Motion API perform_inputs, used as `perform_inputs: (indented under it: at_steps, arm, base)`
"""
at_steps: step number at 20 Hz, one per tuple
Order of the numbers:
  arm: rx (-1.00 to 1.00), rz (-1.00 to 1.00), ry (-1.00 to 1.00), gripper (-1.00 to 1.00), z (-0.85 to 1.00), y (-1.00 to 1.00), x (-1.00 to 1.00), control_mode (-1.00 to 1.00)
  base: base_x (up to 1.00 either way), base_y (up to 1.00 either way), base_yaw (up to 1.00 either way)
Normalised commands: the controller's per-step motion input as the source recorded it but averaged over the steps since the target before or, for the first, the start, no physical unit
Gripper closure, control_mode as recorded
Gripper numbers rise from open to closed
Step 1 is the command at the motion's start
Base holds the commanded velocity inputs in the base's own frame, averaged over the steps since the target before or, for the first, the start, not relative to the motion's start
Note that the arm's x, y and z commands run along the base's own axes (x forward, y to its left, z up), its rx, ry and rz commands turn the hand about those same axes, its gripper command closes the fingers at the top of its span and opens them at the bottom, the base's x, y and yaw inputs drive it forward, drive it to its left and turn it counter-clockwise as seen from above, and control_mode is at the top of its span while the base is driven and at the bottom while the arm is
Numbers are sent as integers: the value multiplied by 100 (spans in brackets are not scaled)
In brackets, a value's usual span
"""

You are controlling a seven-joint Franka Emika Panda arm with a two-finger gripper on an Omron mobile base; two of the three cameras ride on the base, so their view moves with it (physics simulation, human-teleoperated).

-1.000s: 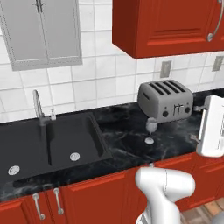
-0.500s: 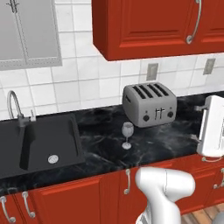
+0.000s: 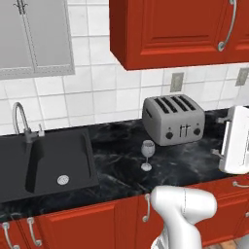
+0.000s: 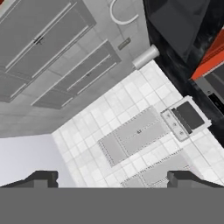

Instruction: Retrieve the wine glasses from the counter and place one next to each plate.

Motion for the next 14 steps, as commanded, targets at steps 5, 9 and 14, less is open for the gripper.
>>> perform_inputs:
  at_steps: [5,9,14]
  arm:
    - [0,0,0,-100,0,0,0,100]
    - [0,0,0,-100,0,0,0,100]
    - [1,4,1,-100,-1,-1,2,-100]
  base:
    - [0,3,34]
    - [0,0,31]
    - [3,-3,18]
